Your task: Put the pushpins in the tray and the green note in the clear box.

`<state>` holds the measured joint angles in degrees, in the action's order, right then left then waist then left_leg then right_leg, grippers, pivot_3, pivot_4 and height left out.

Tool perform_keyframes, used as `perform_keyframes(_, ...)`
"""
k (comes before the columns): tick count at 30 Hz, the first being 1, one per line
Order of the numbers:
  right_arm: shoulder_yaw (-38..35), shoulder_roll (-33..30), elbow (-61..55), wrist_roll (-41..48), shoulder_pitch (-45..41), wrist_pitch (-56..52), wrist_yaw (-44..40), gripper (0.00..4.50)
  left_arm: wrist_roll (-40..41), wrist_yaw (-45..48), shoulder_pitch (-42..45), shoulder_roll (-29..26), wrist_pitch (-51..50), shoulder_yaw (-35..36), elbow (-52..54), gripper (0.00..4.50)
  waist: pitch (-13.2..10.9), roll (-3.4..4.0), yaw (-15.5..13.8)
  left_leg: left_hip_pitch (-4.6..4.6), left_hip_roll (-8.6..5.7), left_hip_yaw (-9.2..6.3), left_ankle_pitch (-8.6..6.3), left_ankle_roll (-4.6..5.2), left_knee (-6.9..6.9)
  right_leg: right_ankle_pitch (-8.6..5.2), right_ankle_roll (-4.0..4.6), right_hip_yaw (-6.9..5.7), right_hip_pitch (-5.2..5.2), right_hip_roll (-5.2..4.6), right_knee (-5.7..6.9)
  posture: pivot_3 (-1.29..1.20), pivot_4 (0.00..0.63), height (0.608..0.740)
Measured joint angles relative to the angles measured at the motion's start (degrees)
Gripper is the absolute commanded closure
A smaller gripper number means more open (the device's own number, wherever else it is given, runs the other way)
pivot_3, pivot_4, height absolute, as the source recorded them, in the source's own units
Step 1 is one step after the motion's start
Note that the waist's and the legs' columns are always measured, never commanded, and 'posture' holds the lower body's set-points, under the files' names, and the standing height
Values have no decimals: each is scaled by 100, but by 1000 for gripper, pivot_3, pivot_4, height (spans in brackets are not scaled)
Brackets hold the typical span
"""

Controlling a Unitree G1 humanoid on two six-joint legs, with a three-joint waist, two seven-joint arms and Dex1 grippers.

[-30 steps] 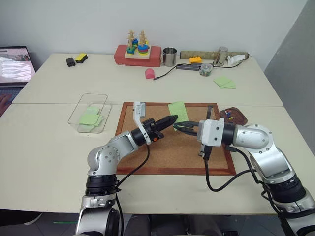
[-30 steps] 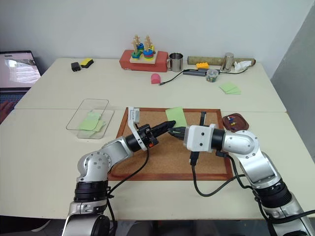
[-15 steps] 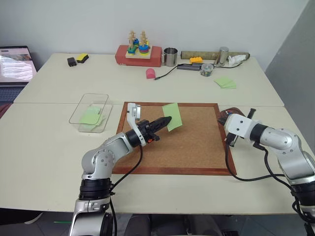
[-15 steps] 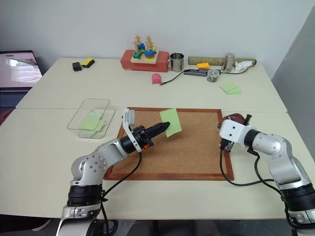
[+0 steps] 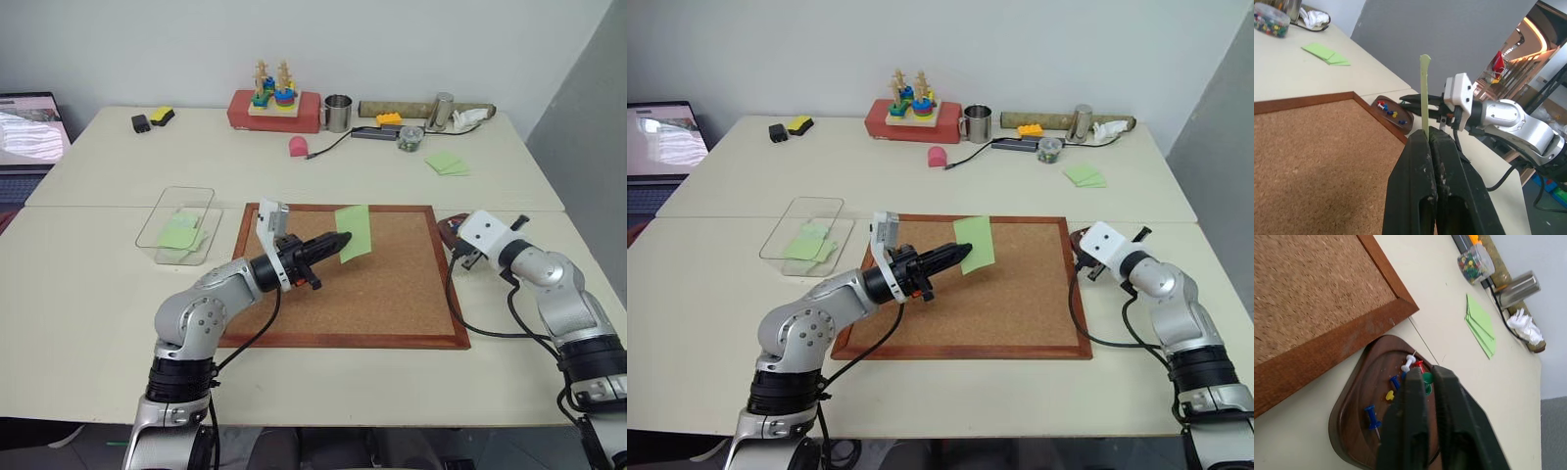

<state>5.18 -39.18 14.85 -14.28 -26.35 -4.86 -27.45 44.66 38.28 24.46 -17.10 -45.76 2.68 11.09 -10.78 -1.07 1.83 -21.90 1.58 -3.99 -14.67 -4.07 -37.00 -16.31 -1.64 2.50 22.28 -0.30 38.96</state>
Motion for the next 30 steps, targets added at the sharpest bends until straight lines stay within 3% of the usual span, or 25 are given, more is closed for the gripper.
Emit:
perform_keyframes(9,-146,3,24,143,-16,-233,-10,1389,-28,0,18,-5,20,-5,-4,4500,0,0,1,0,0,0,0,0,0,0,0,-1,0,0,0,0,150,740)
perform_keyframes(15,-268,-3,-231,264,-84,-334,-47,1389,-72,0,111,-4,100,-4,-21,4500,0,0,3,0,0,0,0,0,0,0,0,-1,0,1,1,0,150,740)
perform_keyframes(21,-585,-99,-1348,1127,-82,-609,-850,1389,-220,-37,192,-254,346,184,-31,4500,-1,0,18,1,5,-3,0,1,2,0,0,-2,1,5,1,0,150,740)
perform_keyframes(26,-400,-27,-2739,2313,-23,-934,-2001,1389,-539,-262,157,-1056,607,808,-46,4500,-1,1,24,2,9,-11,-1,1,4,-1,0,-7,1,9,1,0,150,740)
perform_keyframes(30,-156,214,-3282,2897,-372,-1366,-2279,1389,-903,-634,7,-1547,785,1403,-260,4500,-2,0,19,0,8,-16,-1,1,2,0,0,-13,1,5,1,0,150,740)
